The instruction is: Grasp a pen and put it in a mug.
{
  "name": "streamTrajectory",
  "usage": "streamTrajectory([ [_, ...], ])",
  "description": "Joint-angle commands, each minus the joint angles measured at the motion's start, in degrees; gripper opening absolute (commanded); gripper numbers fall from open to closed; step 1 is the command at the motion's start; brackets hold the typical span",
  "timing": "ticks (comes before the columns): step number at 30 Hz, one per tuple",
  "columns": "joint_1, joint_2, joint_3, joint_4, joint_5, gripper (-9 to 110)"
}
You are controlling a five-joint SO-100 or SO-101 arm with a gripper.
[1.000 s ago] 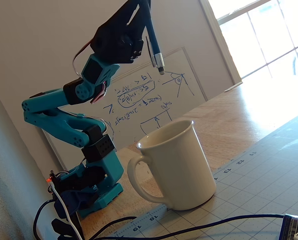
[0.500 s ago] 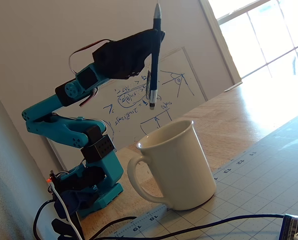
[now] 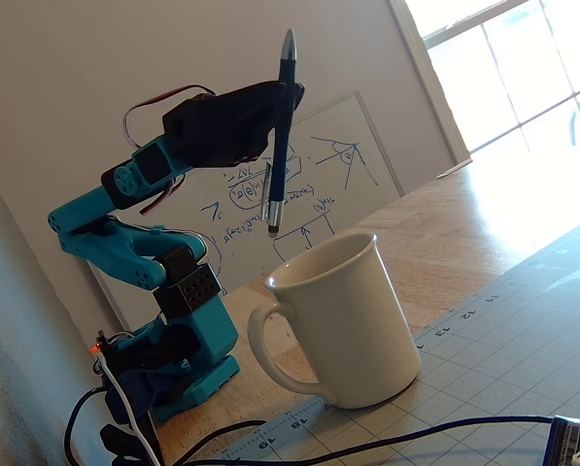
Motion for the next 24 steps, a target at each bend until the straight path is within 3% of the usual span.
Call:
streamTrajectory([
  [1,-0.09,1.58,-1.49,-0.09,-0.35,1],
  [12,-0.44,-5.71,-8.09,-1.32,-0.18,1],
  [24,-0.35,-15.21,-3.25,-25.14,-0.70,1],
])
